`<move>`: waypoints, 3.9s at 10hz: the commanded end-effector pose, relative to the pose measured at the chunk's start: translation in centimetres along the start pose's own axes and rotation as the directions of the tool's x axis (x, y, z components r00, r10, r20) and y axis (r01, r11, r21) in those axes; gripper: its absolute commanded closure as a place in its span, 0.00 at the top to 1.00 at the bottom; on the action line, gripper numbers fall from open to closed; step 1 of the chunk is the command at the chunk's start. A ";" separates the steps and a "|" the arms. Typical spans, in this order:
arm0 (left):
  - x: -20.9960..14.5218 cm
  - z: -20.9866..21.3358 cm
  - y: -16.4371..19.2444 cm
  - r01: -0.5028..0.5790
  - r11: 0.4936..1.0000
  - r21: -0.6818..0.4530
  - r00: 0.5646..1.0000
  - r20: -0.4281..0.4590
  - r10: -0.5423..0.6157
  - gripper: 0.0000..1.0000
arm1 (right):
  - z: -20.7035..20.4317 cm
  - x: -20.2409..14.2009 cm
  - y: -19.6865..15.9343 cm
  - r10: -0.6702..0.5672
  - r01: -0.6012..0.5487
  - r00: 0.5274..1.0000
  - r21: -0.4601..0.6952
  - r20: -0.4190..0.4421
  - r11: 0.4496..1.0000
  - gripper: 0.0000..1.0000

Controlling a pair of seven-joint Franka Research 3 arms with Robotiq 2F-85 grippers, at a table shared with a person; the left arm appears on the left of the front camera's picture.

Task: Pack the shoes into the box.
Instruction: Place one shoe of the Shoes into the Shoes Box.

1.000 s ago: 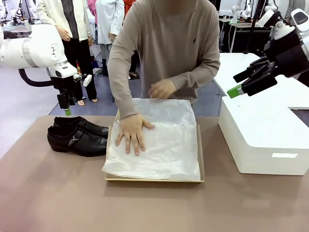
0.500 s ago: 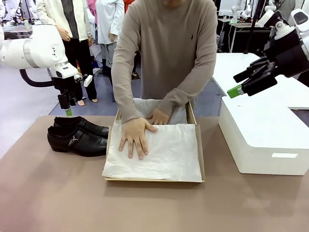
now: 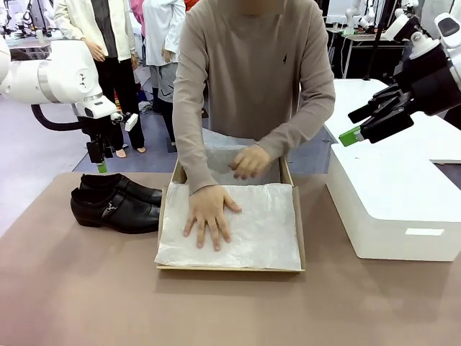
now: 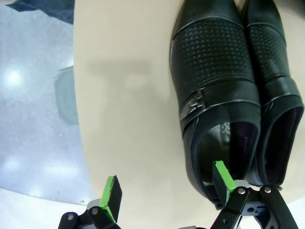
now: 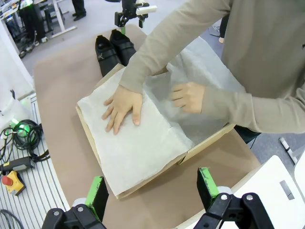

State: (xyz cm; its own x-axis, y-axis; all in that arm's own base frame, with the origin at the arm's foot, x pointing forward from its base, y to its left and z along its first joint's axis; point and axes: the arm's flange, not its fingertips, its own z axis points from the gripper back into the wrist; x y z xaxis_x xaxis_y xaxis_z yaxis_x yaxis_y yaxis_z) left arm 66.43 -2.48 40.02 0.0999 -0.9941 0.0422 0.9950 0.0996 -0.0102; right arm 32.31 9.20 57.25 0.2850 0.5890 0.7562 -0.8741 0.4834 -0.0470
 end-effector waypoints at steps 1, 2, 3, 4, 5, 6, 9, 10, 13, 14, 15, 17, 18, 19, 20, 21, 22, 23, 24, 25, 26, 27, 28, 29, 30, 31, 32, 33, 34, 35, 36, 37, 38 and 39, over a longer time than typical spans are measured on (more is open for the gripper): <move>-0.3 0.1 1.3 0.037 0.999 0.000 0.999 -0.014 -0.037 1.00 | -0.1 0.1 -0.2 0.008 -0.008 1.000 0.013 0.017 1.000 1.00; -0.2 -0.3 1.4 0.045 0.999 -0.012 0.999 -0.011 -0.045 1.00 | -0.1 0.1 -0.2 0.008 -0.008 1.000 0.013 0.017 1.000 1.00; -0.1 -0.6 1.3 0.046 0.999 -0.026 0.999 -0.011 -0.046 1.00 | -0.1 0.1 -0.2 0.008 -0.008 1.000 0.013 0.017 1.000 1.00; -0.1 -0.8 1.2 0.049 0.998 -0.039 0.999 -0.005 -0.049 1.00 | -0.1 0.1 -0.2 0.008 -0.008 1.000 0.013 0.017 1.000 1.00; 0.0 -0.8 1.2 0.050 0.998 -0.048 0.999 -0.002 -0.050 1.00 | -0.1 0.1 -0.2 0.008 -0.008 1.000 0.013 0.017 1.000 1.00; 0.1 -1.0 1.2 0.049 0.997 -0.058 0.999 -0.003 -0.049 1.00 | -0.1 0.1 -0.2 0.008 -0.008 1.000 0.013 0.017 1.000 1.00; 0.4 -1.7 1.2 0.049 0.994 -0.101 0.999 -0.001 -0.050 1.00 | -0.1 0.1 -0.2 0.008 -0.008 1.000 0.013 0.017 1.000 1.00; 0.5 -2.0 1.2 0.049 0.993 -0.105 0.999 -0.002 -0.049 1.00 | -0.1 0.1 -0.2 0.008 -0.008 1.000 0.013 0.017 1.000 1.00; 0.6 -2.8 1.5 0.045 0.994 -0.101 0.999 -0.011 -0.046 1.00 | -0.1 0.1 -0.2 0.008 -0.008 1.000 0.013 0.017 1.000 1.00; 0.6 -3.0 1.6 0.043 0.994 -0.100 0.999 -0.014 -0.045 1.00 | -0.1 0.1 -0.2 0.008 -0.008 1.000 0.013 0.017 1.000 1.00; 0.6 -3.2 1.7 0.044 0.993 -0.108 0.999 -0.015 -0.045 1.00 | -0.1 0.1 -0.2 0.008 -0.008 1.000 0.013 0.017 1.000 1.00; 0.6 -3.8 1.9 0.054 0.988 -0.147 0.998 -0.021 -0.058 1.00 | -0.1 0.1 -0.2 0.008 -0.008 1.000 0.013 0.017 1.000 1.00; 0.5 -4.0 2.0 0.051 0.986 -0.160 0.998 -0.023 -0.055 1.00 | -0.1 0.1 -0.2 0.008 -0.008 1.000 0.013 0.017 1.000 1.00; 0.3 -4.4 2.1 0.041 0.984 -0.174 0.998 -0.031 -0.047 1.00 | -0.1 0.1 -0.2 0.008 -0.008 1.000 0.013 0.017 1.000 1.00; 0.3 -4.8 2.2 0.036 0.981 -0.192 0.999 -0.033 -0.044 1.00 | -0.1 0.1 -0.2 0.008 -0.008 1.000 0.013 0.017 1.000 1.00; 0.3 -5.2 2.3 0.031 0.978 -0.204 0.999 -0.034 -0.039 1.00 | -0.1 0.1 -0.2 0.008 -0.008 1.000 0.013 0.017 1.000 1.00; 0.2 -5.5 2.3 0.024 0.978 -0.205 0.999 -0.035 -0.032 1.00 | -0.1 0.1 -0.2 0.008 -0.008 1.000 0.013 0.017 1.000 1.00; 0.2 -5.7 2.4 0.017 0.977 -0.213 0.999 -0.033 -0.025 1.00 | -0.1 0.1 -0.2 0.008 -0.008 1.000 0.013 0.017 1.000 1.00; 0.1 -6.0 2.5 0.012 0.976 -0.219 0.999 -0.039 -0.021 1.00 | -0.1 0.1 -0.2 0.008 -0.008 1.000 0.013 0.017 1.000 1.00; 0.2 -6.2 2.5 0.009 0.974 -0.226 0.999 -0.043 -0.019 1.00 | -0.1 0.1 -0.2 0.008 -0.008 1.000 0.013 0.017 1.000 1.00; 0.2 -6.3 2.5 0.001 0.971 -0.237 0.999 -0.043 -0.012 0.80 | -0.1 0.1 -0.2 0.008 -0.008 1.000 0.013 0.017 1.000 1.00; 0.1 -6.4 2.5 0.001 0.971 -0.239 0.999 -0.041 -0.011 0.60 | -0.1 0.1 -0.2 0.008 -0.008 1.000 0.013 0.017 1.000 1.00; -0.1 -6.6 2.4 0.001 0.971 -0.239 0.999 -0.042 -0.011 0.41 | -0.1 0.1 -0.2 0.008 -0.008 1.000 0.013 0.017 1.000 1.00; -0.1 -6.6 2.4 0.000 0.971 -0.239 0.999 -0.044 -0.011 0.21 | -0.1 0.1 -0.2 0.008 -0.008 1.000 0.013 0.017 1.000 1.00; -0.1 -6.6 2.3 0.001 0.972 -0.235 0.999 -0.045 -0.012 0.01 | -0.1 0.1 -0.2 0.008 -0.008 1.000 0.013 0.017 1.000 1.00; -0.1 -6.6 2.2 0.002 0.973 -0.230 0.999 -0.049 -0.014 0.00 | -0.1 0.1 -0.2 0.008 -0.008 1.000 0.013 0.017 1.000 1.00; -0.1 -6.6 2.2 0.002 0.974 -0.227 0.999 -0.052 -0.014 0.00 | -0.1 0.1 -0.2 0.008 -0.008 1.000 0.013 0.017 1.000 1.00; -0.2 -6.6 2.1 0.000 0.976 -0.220 0.998 -0.058 -0.013 0.00 | -0.1 0.1 -0.2 0.008 -0.008 1.000 0.013 0.017 1.000 1.00; -0.2 -6.7 2.1 -0.003 0.976 -0.216 0.998 -0.064 -0.011 0.00 | -0.1 0.1 -0.2 0.008 -0.008 1.000 0.013 0.017 1.000 1.00; -0.3 -6.7 2.0 -0.008 0.978 -0.207 0.997 -0.073 -0.008 0.00 | -0.1 0.1 -0.2 0.008 -0.008 1.000 0.013 0.017 1.000 1.00; -0.3 -6.6 2.0 -0.015 0.980 -0.196 0.997 -0.080 -0.001 0.00 | -0.1 0.1 -0.2 0.008 -0.008 1.000 0.013 0.017 1.000 1.00; -0.4 -6.4 2.0 -0.019 0.984 -0.178 0.996 -0.090 0.003 0.00 | -0.1 0.1 -0.2 0.008 -0.008 1.000 0.013 0.017 1.000 1.00; -0.6 -6.2 1.9 -0.020 0.985 -0.169 0.996 -0.092 0.005 0.00 | -0.1 0.1 -0.2 0.008 -0.008 1.000 0.013 0.017 1.000 1.00; -0.8 -5.7 1.7 -0.018 0.987 -0.162 0.996 -0.087 0.004 0.00 | -0.1 0.1 -0.2 0.008 -0.008 1.000 0.013 0.017 1.000 1.00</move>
State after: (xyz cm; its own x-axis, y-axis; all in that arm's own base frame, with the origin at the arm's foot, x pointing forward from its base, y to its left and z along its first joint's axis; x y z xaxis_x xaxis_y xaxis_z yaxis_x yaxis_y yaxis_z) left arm 68.60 -2.40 34.02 0.0922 -0.9956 -0.0163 0.9721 0.0935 -0.2151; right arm 32.31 9.20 57.24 0.2852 0.5892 0.7560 -0.8743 0.4832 -0.0468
